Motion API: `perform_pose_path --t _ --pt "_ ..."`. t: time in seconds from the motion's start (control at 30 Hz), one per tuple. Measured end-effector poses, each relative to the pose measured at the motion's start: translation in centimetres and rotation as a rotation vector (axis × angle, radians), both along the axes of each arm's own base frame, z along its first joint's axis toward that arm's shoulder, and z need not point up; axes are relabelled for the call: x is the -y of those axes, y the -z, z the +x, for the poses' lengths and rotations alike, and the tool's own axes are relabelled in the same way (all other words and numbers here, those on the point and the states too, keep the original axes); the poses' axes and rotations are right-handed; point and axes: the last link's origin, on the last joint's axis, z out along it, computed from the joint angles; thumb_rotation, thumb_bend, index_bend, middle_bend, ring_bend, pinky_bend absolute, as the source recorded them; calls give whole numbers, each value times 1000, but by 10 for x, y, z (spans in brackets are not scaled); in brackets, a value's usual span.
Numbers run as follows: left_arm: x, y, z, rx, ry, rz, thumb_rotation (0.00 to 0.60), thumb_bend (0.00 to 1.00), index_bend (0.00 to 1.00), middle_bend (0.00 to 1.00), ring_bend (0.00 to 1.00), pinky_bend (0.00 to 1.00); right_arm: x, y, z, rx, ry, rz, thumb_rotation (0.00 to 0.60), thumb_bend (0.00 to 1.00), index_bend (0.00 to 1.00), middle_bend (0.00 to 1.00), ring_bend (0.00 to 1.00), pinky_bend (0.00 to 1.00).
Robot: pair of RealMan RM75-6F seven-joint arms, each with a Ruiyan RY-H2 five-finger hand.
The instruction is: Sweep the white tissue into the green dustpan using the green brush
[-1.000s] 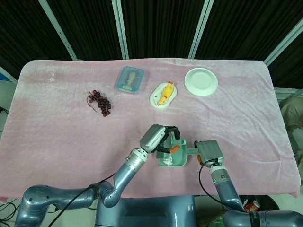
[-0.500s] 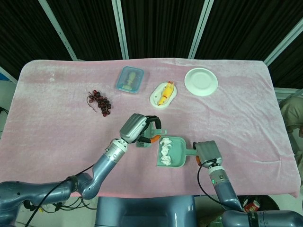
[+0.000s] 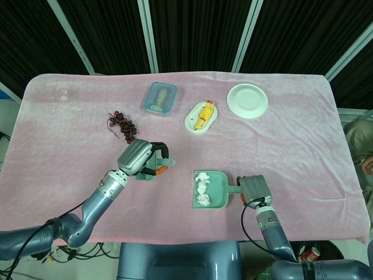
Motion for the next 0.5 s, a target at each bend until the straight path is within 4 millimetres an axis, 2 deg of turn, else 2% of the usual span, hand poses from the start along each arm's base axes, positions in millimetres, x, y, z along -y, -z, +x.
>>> perform_pose_path --t 0.27,0.5 --pt "2 -6 -11 -28 -11 8 600 355 640 666 880 994 -3 0 -6 -14 28 -1 600 321 511 419 684 769" --pt "3 -12 -19 -57 -17 11 600 355 642 667 881 994 -5 0 -7 -30 35 0 600 244 427 343 684 769"
